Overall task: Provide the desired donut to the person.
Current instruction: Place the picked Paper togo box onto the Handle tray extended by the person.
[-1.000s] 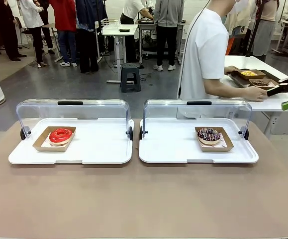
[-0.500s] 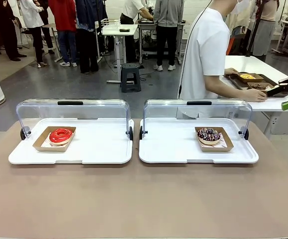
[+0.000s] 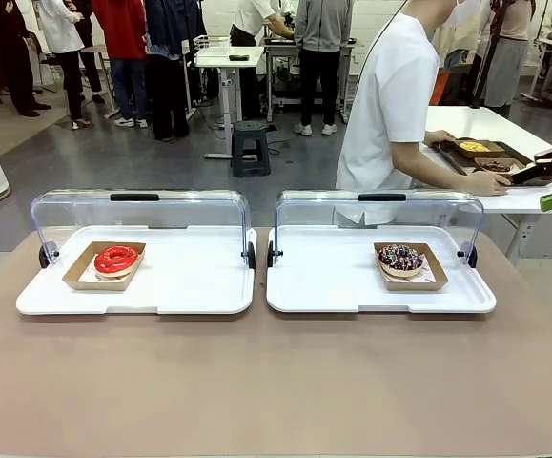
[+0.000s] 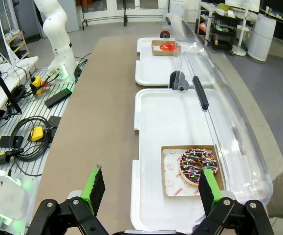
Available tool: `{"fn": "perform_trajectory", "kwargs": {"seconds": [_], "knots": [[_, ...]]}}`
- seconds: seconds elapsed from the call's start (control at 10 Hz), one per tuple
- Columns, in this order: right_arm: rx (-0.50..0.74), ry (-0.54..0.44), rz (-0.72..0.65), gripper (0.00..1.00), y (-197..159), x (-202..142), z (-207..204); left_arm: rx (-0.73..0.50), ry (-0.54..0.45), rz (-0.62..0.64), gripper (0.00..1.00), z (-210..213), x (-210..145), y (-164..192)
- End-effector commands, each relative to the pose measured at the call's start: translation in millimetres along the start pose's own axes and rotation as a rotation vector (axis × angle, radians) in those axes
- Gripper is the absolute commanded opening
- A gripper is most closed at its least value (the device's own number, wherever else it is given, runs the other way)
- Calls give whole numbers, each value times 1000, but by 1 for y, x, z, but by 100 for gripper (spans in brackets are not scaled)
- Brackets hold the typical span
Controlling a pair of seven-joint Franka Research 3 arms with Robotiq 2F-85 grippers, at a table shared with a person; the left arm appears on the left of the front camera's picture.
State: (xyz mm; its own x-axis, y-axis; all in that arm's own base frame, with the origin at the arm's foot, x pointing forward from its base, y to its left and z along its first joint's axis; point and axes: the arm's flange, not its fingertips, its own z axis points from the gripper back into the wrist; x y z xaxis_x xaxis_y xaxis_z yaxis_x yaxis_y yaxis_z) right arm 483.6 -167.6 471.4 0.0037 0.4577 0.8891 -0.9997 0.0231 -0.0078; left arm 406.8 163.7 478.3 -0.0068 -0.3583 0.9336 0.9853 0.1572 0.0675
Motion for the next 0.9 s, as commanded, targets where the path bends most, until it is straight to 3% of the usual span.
{"fn": "perform_trajectory", "kwargs": {"seconds": [0.0,0.8], "knots": [[-4,-9,-3,100,-2,2,0,3,-5,-2,100,1,0,0],[-4,-9,-3,100,-2,2,0,3,-5,-2,100,1,0,0]]}}
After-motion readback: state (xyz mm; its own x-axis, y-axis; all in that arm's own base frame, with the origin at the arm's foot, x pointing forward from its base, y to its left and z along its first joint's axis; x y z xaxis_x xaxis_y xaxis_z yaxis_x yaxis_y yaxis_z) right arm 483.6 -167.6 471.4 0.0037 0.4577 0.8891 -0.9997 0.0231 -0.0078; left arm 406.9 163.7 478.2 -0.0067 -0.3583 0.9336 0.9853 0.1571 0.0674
